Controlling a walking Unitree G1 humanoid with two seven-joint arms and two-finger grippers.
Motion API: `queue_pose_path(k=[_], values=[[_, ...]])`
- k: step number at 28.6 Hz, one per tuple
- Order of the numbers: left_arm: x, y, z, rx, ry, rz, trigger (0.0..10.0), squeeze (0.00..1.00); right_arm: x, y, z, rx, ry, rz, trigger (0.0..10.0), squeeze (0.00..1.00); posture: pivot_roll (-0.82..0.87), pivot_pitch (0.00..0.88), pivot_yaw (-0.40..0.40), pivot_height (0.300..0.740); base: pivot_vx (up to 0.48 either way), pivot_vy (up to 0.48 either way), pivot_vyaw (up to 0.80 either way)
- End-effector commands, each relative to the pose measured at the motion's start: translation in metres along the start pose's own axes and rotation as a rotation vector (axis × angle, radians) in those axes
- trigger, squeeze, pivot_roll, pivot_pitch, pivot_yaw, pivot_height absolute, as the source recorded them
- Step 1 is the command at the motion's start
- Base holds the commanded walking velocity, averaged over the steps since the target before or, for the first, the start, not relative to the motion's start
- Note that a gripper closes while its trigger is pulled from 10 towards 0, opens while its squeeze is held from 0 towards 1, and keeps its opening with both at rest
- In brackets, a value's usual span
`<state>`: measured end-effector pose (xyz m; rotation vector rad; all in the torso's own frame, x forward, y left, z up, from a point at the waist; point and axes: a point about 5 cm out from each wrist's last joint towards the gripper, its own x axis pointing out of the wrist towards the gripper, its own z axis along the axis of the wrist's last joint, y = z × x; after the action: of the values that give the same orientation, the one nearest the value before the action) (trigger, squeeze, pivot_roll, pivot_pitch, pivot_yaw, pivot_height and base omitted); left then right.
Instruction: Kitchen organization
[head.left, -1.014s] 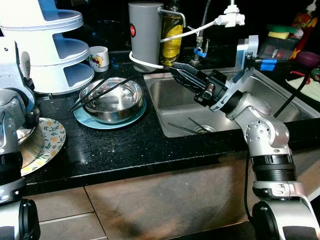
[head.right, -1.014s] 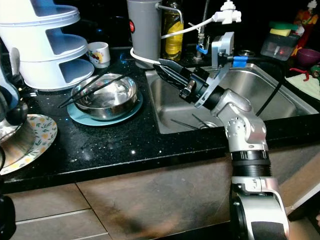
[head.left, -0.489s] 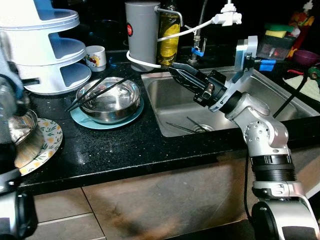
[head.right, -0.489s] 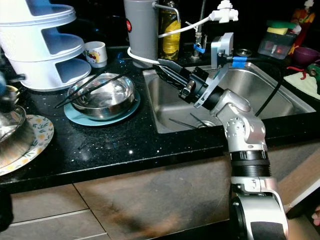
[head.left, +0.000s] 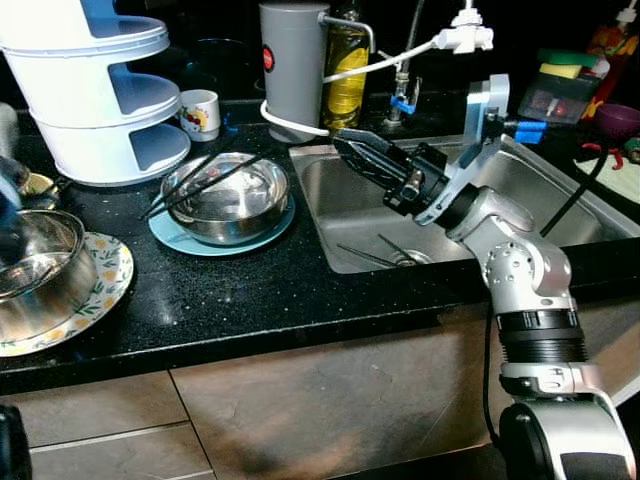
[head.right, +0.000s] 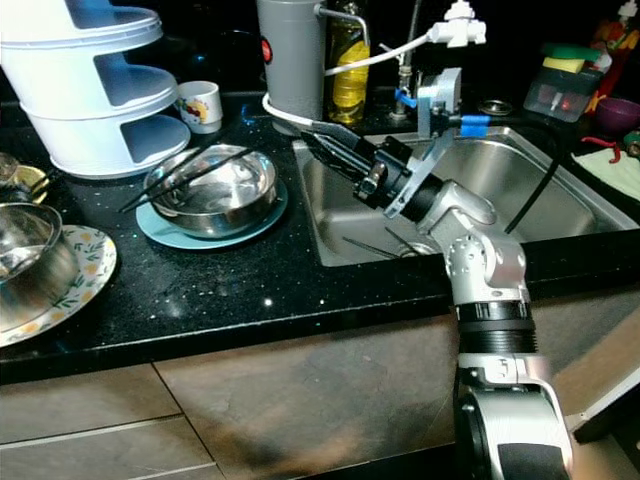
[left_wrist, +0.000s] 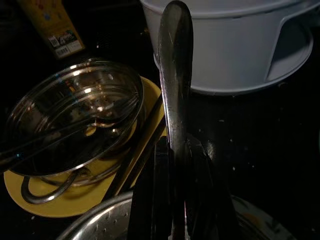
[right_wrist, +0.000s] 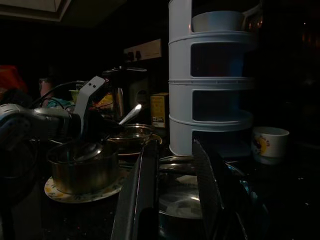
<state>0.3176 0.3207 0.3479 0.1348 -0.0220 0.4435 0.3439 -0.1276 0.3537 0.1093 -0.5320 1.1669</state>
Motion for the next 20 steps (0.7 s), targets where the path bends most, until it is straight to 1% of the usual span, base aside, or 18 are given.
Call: queue_pose_path(k=[1, 6, 7, 9, 10, 11, 12, 13, 14, 17, 18, 20], values=[[0.0013, 0.0018, -0.0028, 0.017, 0.001, 0.017, 0.0, 0.00, 0.0030, 0.0028, 0.0024, -0.006, -0.010, 0.023, 10.0, 0.00, 0.04, 0.179, -0.014, 0.740, 0.000, 0.000, 0.00], [0.0027, 0.0007, -0.0029, 0.029, -0.007, 0.006, 0.0, 0.00, 0.0020, 0.0031, 0.0028, -0.007, -0.008, 0.022, 10.0, 0.00, 0.04, 0.179, -0.014, 0.740, 0.000, 0.000, 0.00], [0.0030, 0.0004, -0.0034, 0.031, -0.005, 0.005, 3.7, 0.00, 0.0019, 0.0032, 0.0027, -0.007, -0.007, 0.023, 10.0, 0.00, 0.04, 0.179, -0.014, 0.740, 0.000, 0.000, 0.00], [0.0030, 0.0004, -0.0034, 0.031, -0.005, 0.005, 3.7, 0.00, 0.0019, 0.0032, 0.0027, -0.007, -0.007, 0.023, 10.0, 0.00, 0.04, 0.179, -0.014, 0.740, 0.000, 0.000, 0.00], [0.0032, 0.0002, -0.0038, 0.032, -0.007, 0.005, 6.0, 0.00, 0.0019, 0.0032, 0.0027, -0.007, -0.007, 0.023, 10.0, 0.00, 0.04, 0.179, -0.014, 0.740, 0.000, 0.000, 0.00], [0.0035, -0.0007, -0.0044, 0.031, -0.006, 0.001, 7.8, 0.00, 0.0019, 0.0030, 0.0027, -0.007, -0.007, 0.024, 10.0, 0.00, 0.04, 0.181, -0.013, 0.740, 0.000, 0.000, 0.00], [0.0038, -0.0015, -0.0048, 0.031, -0.005, -0.001, 8.1, 0.00, 0.0020, 0.0029, 0.0026, -0.007, -0.007, 0.024, 10.0, 0.00, 0.04, 0.181, -0.013, 0.740, 0.000, 0.000, 0.00], [0.0038, -0.0015, -0.0048, 0.031, -0.005, -0.001, 8.1, 0.00, 0.0020, 0.0029, 0.0026, -0.007, -0.007, 0.024, 10.0, 0.00, 0.04, 0.181, -0.013, 0.740, 0.000, 0.000, 0.00], [0.0042, -0.0032, -0.0059, 0.028, -0.002, -0.012, 10.0, 1.00, 0.0021, 0.0029, 0.0024, -0.007, -0.007, 0.024, 10.0, 0.00, 0.04, 0.181, -0.013, 0.740, 0.000, 0.000, 0.00], [0.0050, -0.0049, -0.0069, 0.030, -0.003, -0.009, 10.0, 1.00, 0.0024, 0.0033, 0.0018, -0.007, -0.005, 0.025, 10.0, 0.00, 0.04, 0.181, -0.013, 0.740, 0.000, 0.000, 0.00], [0.0049, -0.0053, -0.0057, 0.030, -0.008, -0.006, 10.0, 0.97, 0.0025, 0.0035, 0.0017, -0.007, -0.004, 0.026, 10.0, 0.00, 0.04, 0.181, -0.013, 0.740, 0.000, 0.000, 0.00], [0.0050, -0.0056, -0.0049, 0.029, -0.012, -0.006, 10.0, 0.97, 0.0025, 0.0036, 0.0016, -0.007, -0.004, 0.027, 10.0, 0.00, 0.04, 0.181, -0.013, 0.740, 0.000, 0.000, 0.00]])
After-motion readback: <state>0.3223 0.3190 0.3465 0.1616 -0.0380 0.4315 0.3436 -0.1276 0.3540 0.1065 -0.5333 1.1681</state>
